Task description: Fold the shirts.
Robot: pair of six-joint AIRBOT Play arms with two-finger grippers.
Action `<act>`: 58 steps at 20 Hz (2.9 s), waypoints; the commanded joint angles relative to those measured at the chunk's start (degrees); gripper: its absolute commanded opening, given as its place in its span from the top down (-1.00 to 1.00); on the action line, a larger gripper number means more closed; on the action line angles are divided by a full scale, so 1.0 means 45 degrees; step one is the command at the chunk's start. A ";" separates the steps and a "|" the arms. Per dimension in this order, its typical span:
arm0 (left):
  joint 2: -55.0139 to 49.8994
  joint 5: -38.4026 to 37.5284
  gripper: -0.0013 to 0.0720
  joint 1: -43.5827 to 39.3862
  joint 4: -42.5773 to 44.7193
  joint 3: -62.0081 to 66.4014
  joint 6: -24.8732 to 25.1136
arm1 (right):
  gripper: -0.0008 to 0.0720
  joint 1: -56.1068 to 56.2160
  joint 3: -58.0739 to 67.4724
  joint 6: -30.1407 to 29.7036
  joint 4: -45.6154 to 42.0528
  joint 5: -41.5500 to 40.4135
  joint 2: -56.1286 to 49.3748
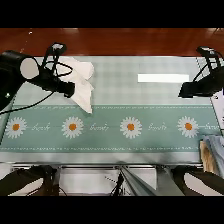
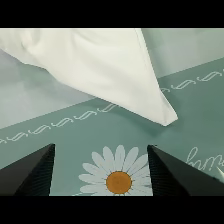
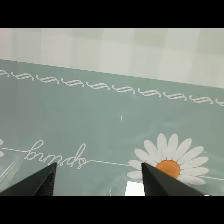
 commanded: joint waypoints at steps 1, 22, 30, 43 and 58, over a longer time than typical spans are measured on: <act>-0.0010 0.0005 -1.00 -0.0010 0.0000 0.0005 0.0000 | -0.68 0.0010 -0.0005 0.0000 0.0000 0.0000 -0.0005; -0.0092 0.1394 -1.00 -0.0005 -0.0083 -0.0024 -0.0097 | -0.68 0.0010 -0.0005 0.0015 0.0078 0.0024 -0.0005; -0.0597 0.6475 -1.00 0.1355 0.1681 -0.0019 -0.0442 | -0.64 0.0010 -0.0005 -0.0248 0.0141 -0.1141 -0.0005; -0.5493 0.8320 -1.00 0.3075 0.0559 -0.0010 -0.0821 | -0.64 0.0010 -0.0005 -0.0058 -0.0321 -0.1452 -0.0005; -0.3939 0.4629 0.90 0.2812 0.0568 0.4804 -0.0763 | -0.24 0.0010 0.0000 0.0228 -0.0296 -0.0675 0.0325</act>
